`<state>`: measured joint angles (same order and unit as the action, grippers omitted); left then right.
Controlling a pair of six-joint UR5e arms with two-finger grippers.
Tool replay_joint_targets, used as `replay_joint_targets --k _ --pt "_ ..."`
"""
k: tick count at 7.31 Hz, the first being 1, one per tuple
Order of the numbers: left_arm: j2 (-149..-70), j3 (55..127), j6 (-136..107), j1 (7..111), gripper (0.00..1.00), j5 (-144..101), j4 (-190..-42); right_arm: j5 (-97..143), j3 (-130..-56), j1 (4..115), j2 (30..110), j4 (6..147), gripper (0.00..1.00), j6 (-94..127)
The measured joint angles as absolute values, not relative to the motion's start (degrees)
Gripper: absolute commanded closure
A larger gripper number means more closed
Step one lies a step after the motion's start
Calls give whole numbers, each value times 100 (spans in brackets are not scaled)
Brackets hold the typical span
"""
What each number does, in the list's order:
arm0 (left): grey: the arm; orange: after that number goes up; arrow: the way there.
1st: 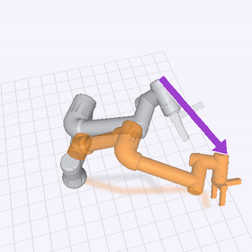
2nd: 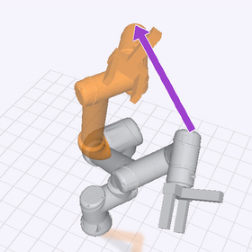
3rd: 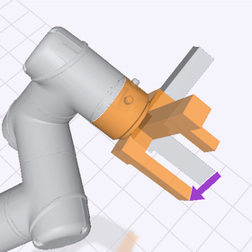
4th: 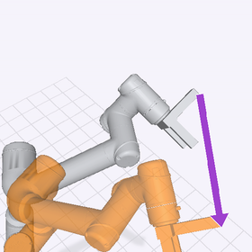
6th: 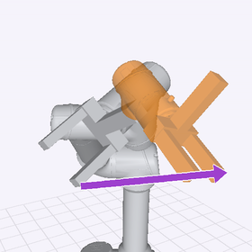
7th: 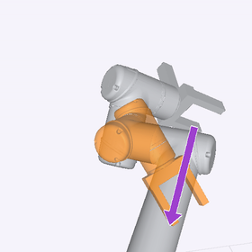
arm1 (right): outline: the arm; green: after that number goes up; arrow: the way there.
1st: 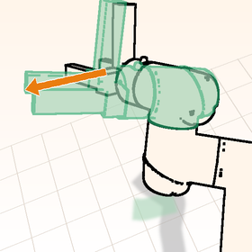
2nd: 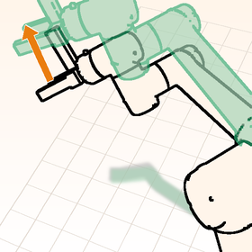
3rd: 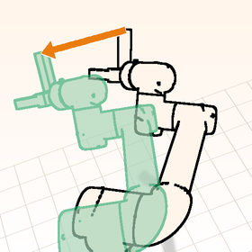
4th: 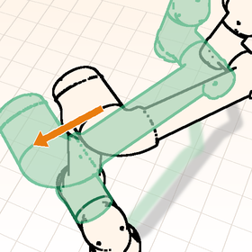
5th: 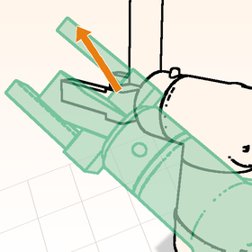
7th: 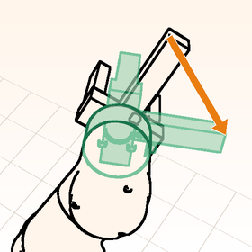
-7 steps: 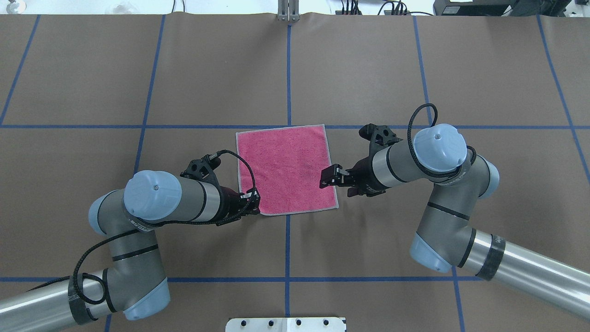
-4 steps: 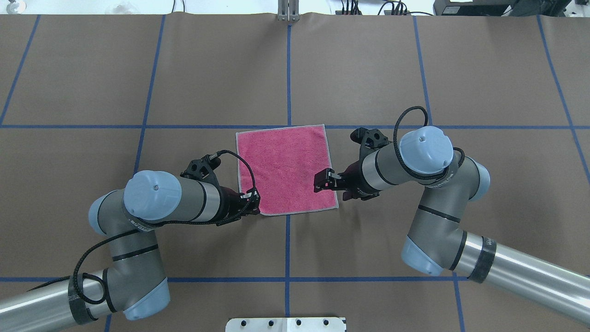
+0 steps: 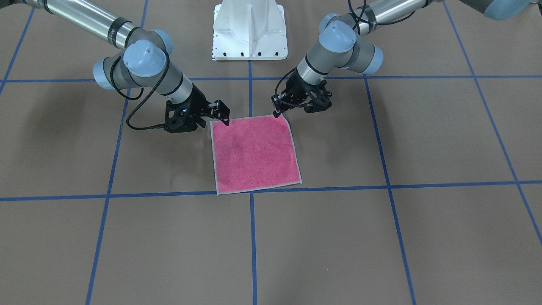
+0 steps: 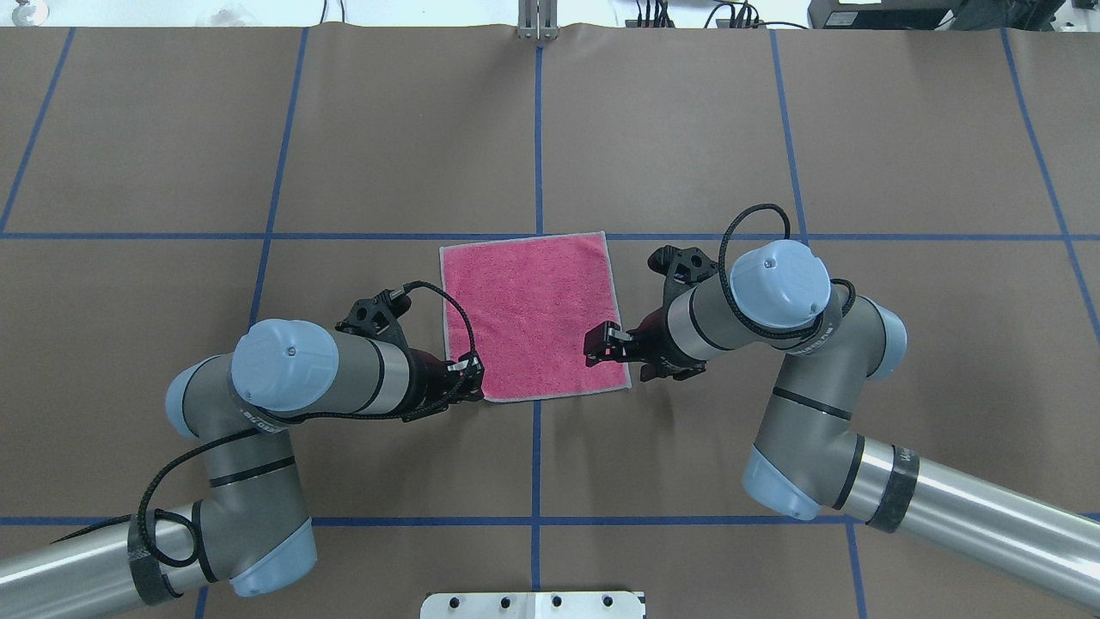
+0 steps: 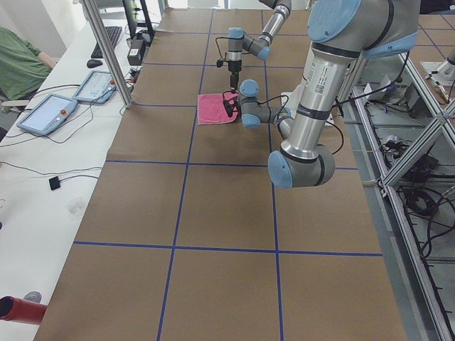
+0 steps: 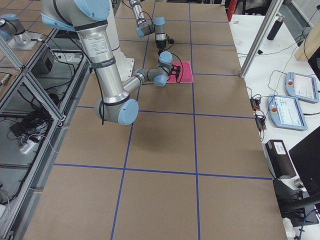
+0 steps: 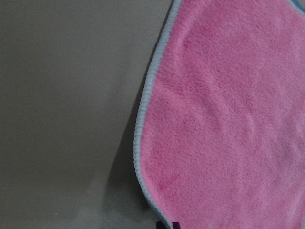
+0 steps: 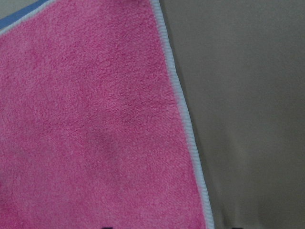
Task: Fold towel twice with both arms
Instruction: 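Grasp the towel corner with the left gripper while the right gripper reaches the opposite corner, then grasp the near towel corners with both grippers and lift them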
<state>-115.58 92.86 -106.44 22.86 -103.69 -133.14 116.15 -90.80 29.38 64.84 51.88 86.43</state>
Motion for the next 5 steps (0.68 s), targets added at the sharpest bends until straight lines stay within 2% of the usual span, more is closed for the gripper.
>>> replay_joint_targets --k 4,5 --pt "-11558 9295 -10645 2285 100 -10370 -13315 11571 -9068 2890 6484 5196 23 8648" --pt "-11558 9297 -10649 2285 100 -10369 -13315 11560 -9065 2875 6496 5200 27 8648"
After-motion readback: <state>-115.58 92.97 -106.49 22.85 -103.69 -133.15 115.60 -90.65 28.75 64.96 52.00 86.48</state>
